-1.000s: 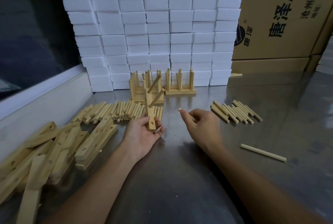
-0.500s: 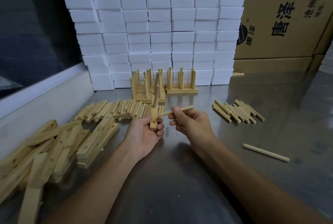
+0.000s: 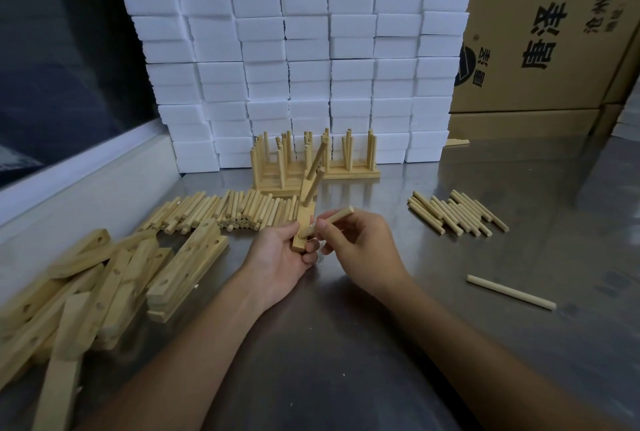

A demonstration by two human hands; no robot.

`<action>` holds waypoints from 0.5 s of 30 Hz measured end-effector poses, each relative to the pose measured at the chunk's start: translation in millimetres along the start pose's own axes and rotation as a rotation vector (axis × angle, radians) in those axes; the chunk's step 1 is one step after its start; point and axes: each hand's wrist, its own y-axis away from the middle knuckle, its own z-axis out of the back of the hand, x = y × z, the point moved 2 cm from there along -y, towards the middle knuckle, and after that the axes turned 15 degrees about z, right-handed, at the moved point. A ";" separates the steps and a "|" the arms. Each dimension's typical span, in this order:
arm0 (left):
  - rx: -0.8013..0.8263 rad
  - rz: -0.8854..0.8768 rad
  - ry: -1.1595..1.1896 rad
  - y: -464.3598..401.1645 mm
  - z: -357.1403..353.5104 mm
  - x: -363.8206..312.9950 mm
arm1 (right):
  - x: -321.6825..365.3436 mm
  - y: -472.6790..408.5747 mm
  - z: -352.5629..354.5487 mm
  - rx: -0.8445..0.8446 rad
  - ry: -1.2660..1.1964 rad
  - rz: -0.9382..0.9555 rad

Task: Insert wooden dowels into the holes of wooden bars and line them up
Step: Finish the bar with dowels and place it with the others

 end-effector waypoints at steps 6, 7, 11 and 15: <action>-0.083 -0.052 -0.062 -2.8 -1.1 2.1 | 8.7 1.5 -8.2 0.078 0.300 0.220; -0.095 -0.053 -0.066 -3.3 -0.5 2.6 | 8.5 1.6 -9.2 0.073 0.309 0.221; -0.123 -0.060 -0.071 -2.0 -0.6 2.7 | 7.3 2.3 -9.3 0.032 0.287 0.176; -0.144 -0.072 -0.098 -1.6 -1.8 2.4 | 3.7 3.1 -8.2 -0.038 0.274 0.108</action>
